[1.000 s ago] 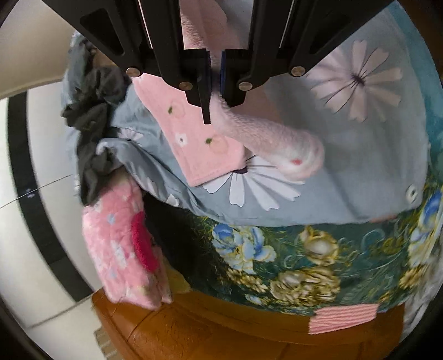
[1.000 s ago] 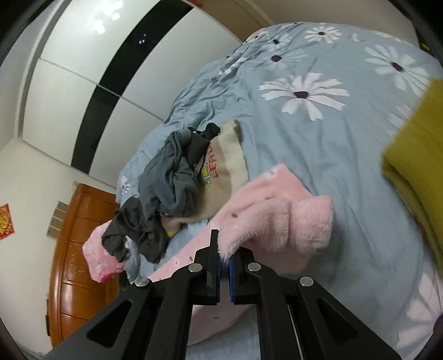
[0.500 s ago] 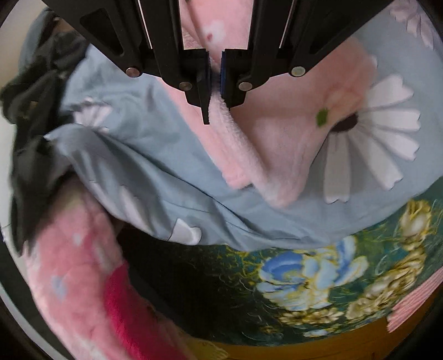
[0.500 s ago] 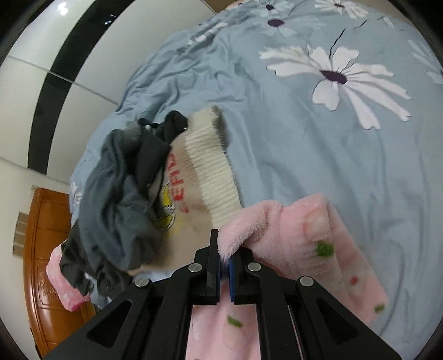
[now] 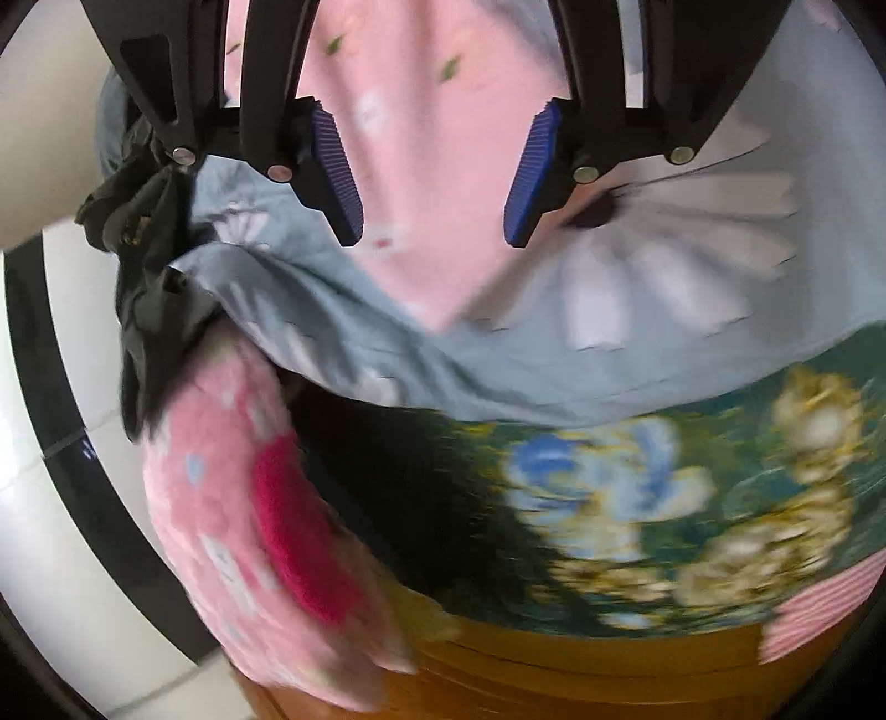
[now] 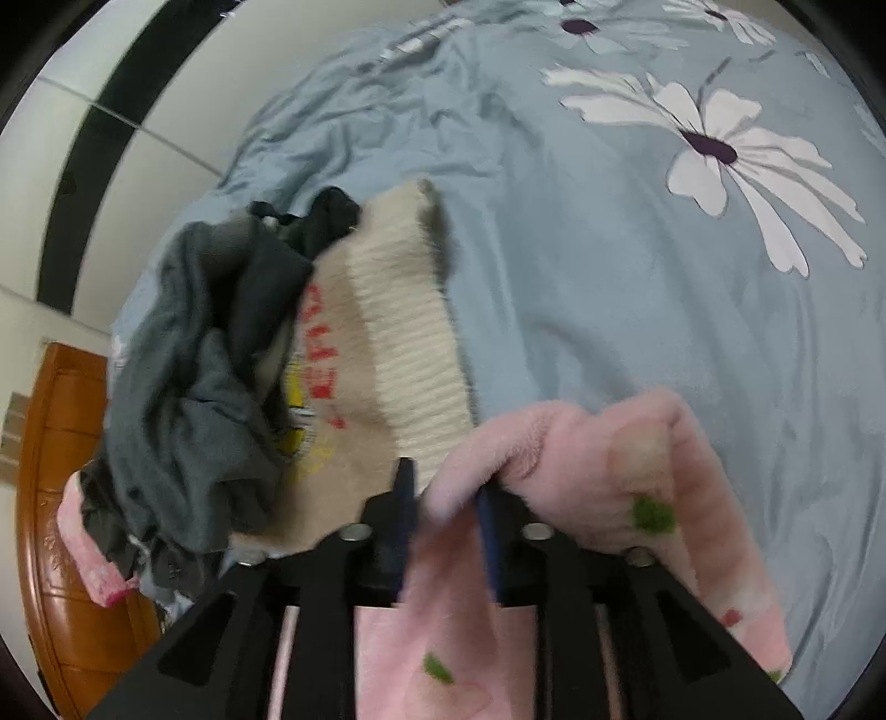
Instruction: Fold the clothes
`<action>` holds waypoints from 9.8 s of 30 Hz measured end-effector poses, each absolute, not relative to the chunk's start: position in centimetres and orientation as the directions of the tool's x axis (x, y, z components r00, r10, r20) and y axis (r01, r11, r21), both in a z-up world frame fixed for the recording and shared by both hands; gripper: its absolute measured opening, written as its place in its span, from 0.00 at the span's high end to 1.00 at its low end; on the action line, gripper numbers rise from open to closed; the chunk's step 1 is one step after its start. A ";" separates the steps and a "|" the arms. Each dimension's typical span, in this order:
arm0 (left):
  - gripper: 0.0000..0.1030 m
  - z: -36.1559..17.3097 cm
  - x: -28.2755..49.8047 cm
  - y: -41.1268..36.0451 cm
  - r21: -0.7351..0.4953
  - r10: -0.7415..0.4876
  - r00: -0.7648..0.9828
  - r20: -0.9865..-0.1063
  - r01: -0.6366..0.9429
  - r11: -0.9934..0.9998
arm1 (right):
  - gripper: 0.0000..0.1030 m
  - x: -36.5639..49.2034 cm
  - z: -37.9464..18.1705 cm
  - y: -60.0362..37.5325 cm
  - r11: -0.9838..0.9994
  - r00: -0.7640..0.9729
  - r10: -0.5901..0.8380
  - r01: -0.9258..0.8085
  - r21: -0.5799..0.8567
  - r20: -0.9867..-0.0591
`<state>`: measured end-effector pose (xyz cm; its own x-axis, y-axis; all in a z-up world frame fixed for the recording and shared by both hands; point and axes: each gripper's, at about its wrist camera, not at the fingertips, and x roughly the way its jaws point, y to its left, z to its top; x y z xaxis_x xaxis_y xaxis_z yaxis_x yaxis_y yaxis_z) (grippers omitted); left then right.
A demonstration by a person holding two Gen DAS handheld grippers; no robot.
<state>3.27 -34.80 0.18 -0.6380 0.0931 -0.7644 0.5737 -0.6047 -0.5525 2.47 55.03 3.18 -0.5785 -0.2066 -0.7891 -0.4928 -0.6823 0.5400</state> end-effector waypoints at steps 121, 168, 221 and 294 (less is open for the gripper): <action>0.42 -2.2 18.3 -0.6 -0.439 0.341 -0.318 -0.885 0.321 -0.839 | 0.37 18.0 -3.5 37.4 -0.702 -0.377 -0.542 -0.289 0.651 -0.751; 0.42 1.8 20.4 -3.5 -0.411 0.249 -0.417 -0.874 0.363 -0.836 | 0.48 31.1 -5.3 58.7 -0.393 -0.675 -0.265 -0.577 0.716 -0.689; 0.31 -1.6 18.0 -1.3 -0.735 0.675 -0.298 -0.675 0.193 -0.650 | 0.43 20.5 7.8 27.9 -0.863 -0.505 -0.461 0.066 0.500 -0.729; 0.26 -0.1 9.1 -3.0 -0.480 0.502 -0.307 -0.808 -0.150 -0.865 | 0.20 22.7 -2.8 35.5 -0.648 -0.465 -0.559 -0.271 0.712 -0.686</action>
